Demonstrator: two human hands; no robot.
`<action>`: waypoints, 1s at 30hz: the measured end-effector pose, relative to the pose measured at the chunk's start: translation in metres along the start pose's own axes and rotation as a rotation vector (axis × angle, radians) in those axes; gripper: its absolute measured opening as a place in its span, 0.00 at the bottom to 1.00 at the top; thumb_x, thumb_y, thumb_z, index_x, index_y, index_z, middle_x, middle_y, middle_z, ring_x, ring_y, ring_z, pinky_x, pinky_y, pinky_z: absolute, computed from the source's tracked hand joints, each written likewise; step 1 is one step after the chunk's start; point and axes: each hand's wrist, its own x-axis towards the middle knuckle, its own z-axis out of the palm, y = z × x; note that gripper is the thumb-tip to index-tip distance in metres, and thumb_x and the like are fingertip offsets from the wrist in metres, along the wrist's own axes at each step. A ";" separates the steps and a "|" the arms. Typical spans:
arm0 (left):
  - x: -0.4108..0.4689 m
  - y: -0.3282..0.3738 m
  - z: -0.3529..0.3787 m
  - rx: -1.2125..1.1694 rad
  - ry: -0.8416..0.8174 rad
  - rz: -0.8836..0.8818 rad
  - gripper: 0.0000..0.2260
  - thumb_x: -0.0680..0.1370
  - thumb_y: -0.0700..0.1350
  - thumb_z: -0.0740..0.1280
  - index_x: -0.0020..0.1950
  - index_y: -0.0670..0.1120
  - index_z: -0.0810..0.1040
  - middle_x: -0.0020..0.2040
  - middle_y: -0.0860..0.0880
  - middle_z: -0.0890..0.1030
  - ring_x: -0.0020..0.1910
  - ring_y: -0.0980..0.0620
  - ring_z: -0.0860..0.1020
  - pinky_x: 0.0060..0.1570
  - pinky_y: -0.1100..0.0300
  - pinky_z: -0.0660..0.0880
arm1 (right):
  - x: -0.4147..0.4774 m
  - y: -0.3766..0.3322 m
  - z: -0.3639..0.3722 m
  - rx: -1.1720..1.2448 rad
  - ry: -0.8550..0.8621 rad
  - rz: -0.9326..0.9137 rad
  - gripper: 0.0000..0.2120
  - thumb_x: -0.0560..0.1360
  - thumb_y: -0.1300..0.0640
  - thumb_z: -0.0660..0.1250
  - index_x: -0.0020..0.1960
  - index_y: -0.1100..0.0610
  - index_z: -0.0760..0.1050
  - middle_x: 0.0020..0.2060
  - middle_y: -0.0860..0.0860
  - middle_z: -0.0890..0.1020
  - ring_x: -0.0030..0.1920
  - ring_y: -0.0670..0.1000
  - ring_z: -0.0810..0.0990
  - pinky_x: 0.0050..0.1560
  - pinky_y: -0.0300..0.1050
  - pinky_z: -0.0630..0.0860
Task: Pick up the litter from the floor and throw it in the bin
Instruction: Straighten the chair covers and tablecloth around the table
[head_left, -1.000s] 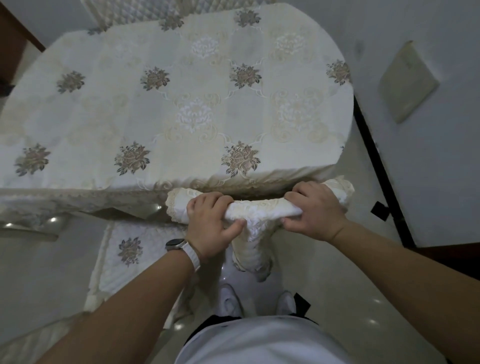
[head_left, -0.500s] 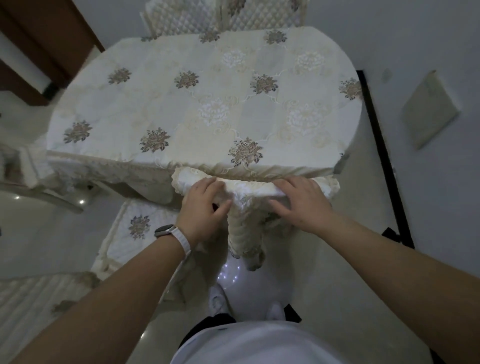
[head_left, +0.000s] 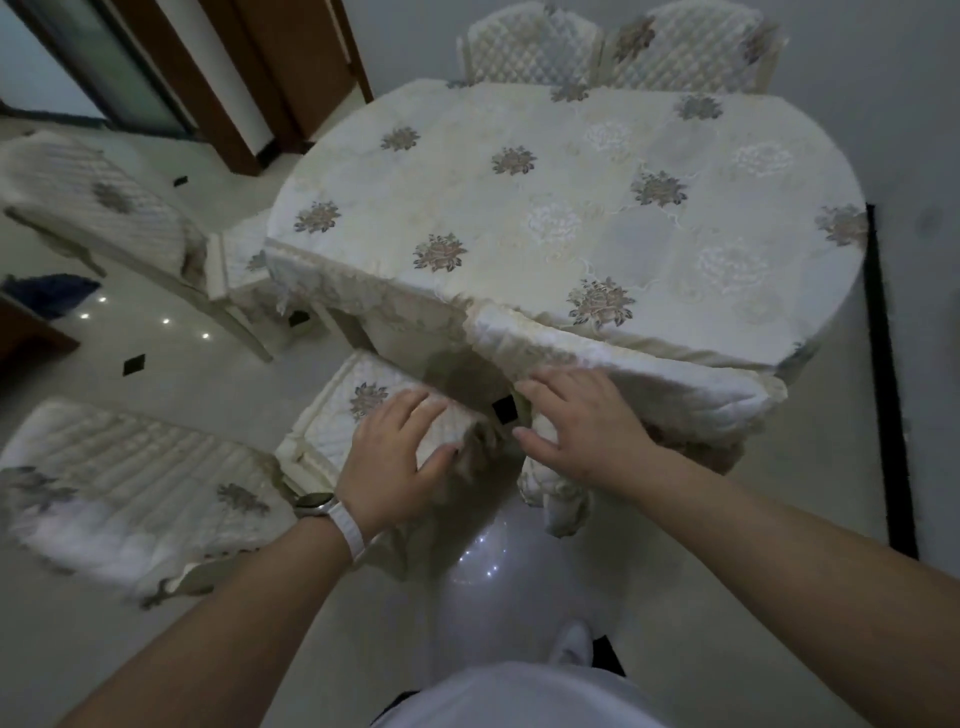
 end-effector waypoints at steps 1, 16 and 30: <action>-0.012 -0.009 -0.007 0.003 0.020 -0.023 0.23 0.77 0.58 0.61 0.67 0.47 0.76 0.69 0.46 0.74 0.69 0.44 0.71 0.66 0.41 0.69 | 0.005 -0.014 0.003 0.006 -0.002 -0.044 0.26 0.74 0.40 0.59 0.63 0.56 0.77 0.60 0.54 0.79 0.59 0.57 0.77 0.60 0.54 0.71; -0.319 -0.198 -0.144 0.427 0.256 -0.214 0.19 0.76 0.54 0.65 0.64 0.47 0.78 0.66 0.44 0.78 0.66 0.42 0.73 0.64 0.47 0.65 | 0.061 -0.357 0.087 0.010 0.049 -0.630 0.23 0.76 0.41 0.60 0.62 0.56 0.79 0.60 0.56 0.80 0.60 0.58 0.77 0.60 0.53 0.70; -0.435 -0.304 -0.188 0.413 0.361 -0.399 0.20 0.78 0.55 0.62 0.66 0.46 0.78 0.67 0.44 0.77 0.68 0.43 0.72 0.66 0.45 0.66 | 0.095 -0.528 0.139 -0.030 -0.042 -0.785 0.25 0.78 0.39 0.58 0.66 0.54 0.76 0.64 0.54 0.78 0.65 0.56 0.74 0.64 0.52 0.66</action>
